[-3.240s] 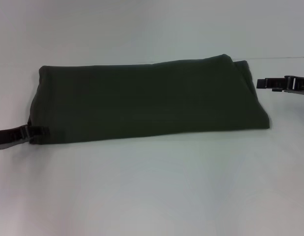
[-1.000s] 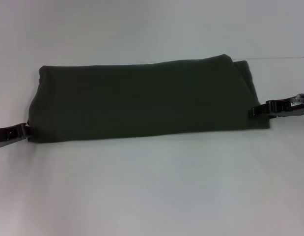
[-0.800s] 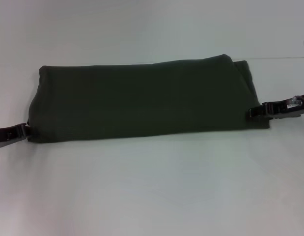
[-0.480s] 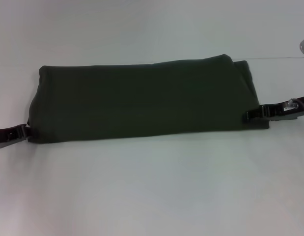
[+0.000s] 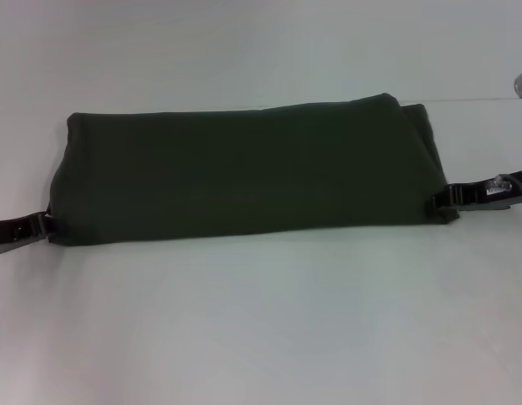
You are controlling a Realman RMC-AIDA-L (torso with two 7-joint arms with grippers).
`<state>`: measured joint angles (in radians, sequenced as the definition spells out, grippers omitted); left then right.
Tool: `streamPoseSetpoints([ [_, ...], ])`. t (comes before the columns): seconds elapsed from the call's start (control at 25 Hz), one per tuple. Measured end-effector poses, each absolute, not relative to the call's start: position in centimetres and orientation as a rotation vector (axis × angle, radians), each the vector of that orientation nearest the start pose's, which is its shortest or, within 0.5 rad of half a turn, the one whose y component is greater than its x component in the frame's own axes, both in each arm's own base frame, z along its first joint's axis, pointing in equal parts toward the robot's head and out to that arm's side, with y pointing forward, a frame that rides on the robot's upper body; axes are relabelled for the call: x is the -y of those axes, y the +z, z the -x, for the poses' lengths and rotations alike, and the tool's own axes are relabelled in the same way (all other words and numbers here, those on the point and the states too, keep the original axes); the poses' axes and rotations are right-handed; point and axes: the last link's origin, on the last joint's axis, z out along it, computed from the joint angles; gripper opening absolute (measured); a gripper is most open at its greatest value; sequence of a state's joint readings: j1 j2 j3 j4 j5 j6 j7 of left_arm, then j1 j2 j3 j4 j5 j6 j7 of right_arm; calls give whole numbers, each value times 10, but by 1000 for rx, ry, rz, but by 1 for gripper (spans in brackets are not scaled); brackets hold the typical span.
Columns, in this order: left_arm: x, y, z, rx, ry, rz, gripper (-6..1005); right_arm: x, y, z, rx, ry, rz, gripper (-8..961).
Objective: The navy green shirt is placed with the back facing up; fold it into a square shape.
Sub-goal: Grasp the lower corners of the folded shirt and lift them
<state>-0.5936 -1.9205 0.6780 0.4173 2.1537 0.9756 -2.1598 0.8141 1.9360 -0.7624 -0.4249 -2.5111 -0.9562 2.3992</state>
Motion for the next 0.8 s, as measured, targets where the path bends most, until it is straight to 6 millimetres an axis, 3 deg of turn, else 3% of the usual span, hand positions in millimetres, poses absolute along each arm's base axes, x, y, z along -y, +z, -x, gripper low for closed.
streamPoseSetpoints([
  [0.28, -379, 36, 358, 1644, -402, 1908, 2, -426, 19, -303, -1515, 29, 2068, 279],
  [0.8, -381, 37, 355, 1641, -408, 1919, 3, -422, 22, -310, -1503, 23, 2070, 86],
])
